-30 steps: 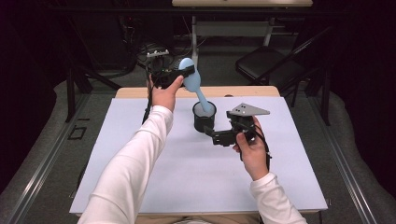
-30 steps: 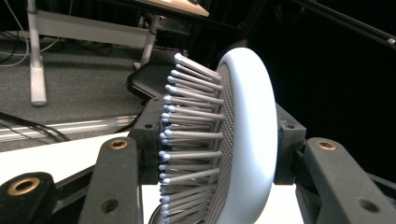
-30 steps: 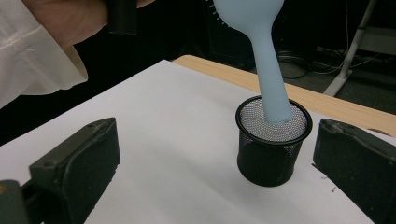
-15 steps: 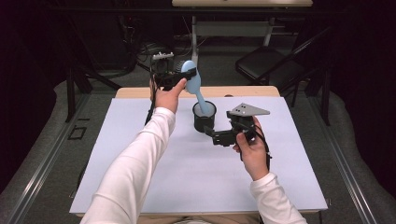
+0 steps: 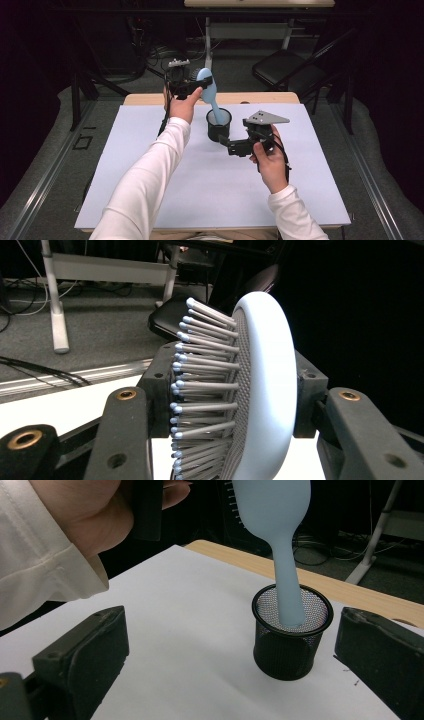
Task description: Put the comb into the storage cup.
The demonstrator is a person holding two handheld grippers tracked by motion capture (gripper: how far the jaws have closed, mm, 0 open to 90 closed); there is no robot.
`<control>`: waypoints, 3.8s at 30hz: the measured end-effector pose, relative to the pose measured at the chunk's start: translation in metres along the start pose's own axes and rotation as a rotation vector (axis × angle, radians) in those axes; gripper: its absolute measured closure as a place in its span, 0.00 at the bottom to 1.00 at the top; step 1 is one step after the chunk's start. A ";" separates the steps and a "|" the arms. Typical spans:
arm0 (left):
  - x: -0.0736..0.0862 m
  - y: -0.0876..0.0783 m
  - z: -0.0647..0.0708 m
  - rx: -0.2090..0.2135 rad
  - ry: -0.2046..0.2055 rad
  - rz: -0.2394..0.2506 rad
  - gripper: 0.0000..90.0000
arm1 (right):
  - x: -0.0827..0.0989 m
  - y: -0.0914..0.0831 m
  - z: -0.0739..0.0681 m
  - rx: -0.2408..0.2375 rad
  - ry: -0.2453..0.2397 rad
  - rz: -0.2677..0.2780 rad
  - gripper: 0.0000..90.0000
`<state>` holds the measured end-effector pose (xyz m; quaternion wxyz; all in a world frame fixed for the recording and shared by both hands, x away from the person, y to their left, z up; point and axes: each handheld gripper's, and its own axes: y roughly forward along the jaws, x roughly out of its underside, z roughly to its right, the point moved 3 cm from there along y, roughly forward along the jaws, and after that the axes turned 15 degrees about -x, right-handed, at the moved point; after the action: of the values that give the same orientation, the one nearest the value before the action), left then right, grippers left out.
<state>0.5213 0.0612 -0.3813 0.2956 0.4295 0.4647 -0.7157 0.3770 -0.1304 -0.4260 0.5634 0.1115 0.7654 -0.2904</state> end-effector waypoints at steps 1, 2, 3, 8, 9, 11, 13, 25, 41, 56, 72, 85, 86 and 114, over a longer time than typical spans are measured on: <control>0.001 0.001 0.000 0.000 -0.001 -0.001 0.56 | 0.000 0.000 0.000 0.000 0.000 0.000 0.01; 0.001 0.001 0.001 0.000 -0.001 -0.001 0.56 | 0.000 0.000 0.000 0.000 0.000 0.000 0.01; 0.002 0.002 0.001 -0.003 -0.002 -0.003 0.56 | 0.000 0.000 0.000 0.000 -0.001 0.001 0.01; 0.006 0.004 0.001 -0.003 -0.002 -0.013 0.56 | 0.000 0.000 0.000 0.001 -0.003 0.002 0.01; 0.006 0.005 0.001 -0.003 -0.005 -0.013 0.56 | 0.000 0.000 0.000 0.001 -0.002 0.002 0.01; 0.007 0.006 0.001 -0.007 -0.006 -0.012 0.56 | 0.000 -0.001 0.000 0.002 -0.001 0.003 0.01; 0.008 0.007 0.001 -0.007 -0.004 -0.013 0.56 | 0.000 0.000 0.000 0.002 -0.002 0.004 0.01; 0.012 0.012 0.005 -0.014 0.023 -0.021 0.56 | -0.001 -0.001 0.000 0.004 -0.003 0.004 0.01; 0.022 0.019 0.003 -0.042 0.042 -0.033 0.56 | -0.001 -0.003 0.001 0.004 -0.003 0.008 0.01; 0.030 0.025 0.004 -0.052 0.062 -0.048 0.56 | -0.001 -0.002 0.000 0.003 -0.006 0.004 0.02; 0.034 0.030 0.007 -0.062 0.085 -0.049 0.56 | -0.002 -0.003 0.001 0.004 -0.002 0.006 0.03; 0.037 0.033 0.009 -0.077 0.113 -0.054 0.56 | -0.002 -0.004 0.001 0.003 -0.002 0.007 0.04; 0.037 0.033 0.009 -0.076 0.111 -0.053 0.56 | -0.002 -0.004 0.001 0.004 -0.002 0.007 0.04; 0.044 0.038 0.010 -0.065 0.116 -0.067 0.55 | -0.002 -0.004 0.001 0.006 -0.002 0.008 0.04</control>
<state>0.5293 0.0358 -0.4339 0.2577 0.4447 0.5184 -0.6835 0.3764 -0.1337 -0.4227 0.5649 0.1161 0.7635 -0.2905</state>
